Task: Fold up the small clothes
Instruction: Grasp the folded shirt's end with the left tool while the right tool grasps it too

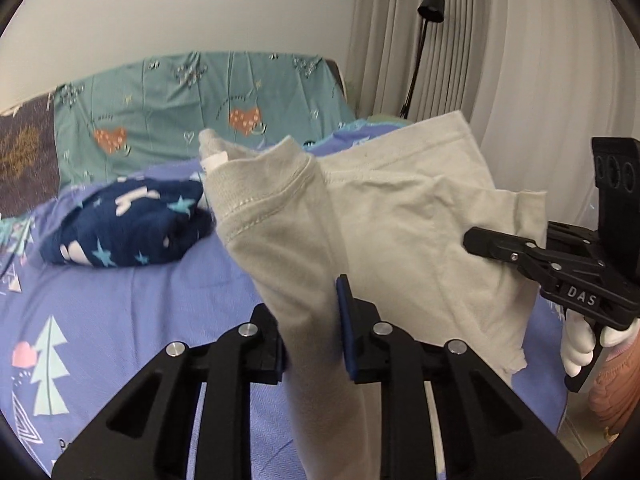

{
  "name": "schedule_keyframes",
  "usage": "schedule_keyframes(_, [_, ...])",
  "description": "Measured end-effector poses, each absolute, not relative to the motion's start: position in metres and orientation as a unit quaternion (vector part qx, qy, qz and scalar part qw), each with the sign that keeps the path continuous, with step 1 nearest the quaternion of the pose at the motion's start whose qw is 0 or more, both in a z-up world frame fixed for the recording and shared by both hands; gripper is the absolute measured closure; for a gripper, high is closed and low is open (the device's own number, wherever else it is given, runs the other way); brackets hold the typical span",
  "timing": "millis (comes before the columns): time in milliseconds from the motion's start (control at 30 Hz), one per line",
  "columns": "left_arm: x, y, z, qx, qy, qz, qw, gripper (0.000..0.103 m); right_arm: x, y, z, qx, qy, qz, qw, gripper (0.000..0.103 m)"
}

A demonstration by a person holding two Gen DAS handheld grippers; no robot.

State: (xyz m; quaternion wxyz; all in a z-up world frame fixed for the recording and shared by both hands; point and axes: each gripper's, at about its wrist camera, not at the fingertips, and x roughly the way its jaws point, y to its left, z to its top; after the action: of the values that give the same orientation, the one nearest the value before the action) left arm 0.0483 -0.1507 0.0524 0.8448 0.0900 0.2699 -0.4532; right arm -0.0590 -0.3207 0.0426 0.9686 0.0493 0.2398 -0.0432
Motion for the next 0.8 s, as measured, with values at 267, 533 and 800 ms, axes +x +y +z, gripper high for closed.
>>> schedule_keyframes(267, [0.035, -0.17, 0.098, 0.116, 0.22, -0.455, 0.855, 0.087, -0.076, -0.327, 0.074, 0.048, 0.193, -0.063, 0.978, 0.088])
schedule_keyframes(533, [0.039, -0.194, 0.13, 0.13, 0.187, -0.45, 0.863, 0.088, -0.068, -0.352, 0.101, 0.069, 0.158, -0.075, 0.982, 0.089])
schedule_keyframes(800, [0.065, -0.23, 0.16, 0.157, 0.156, -0.438, 0.871, 0.088, -0.036, -0.379, 0.128, 0.059, 0.138, -0.085, 0.985, 0.089])
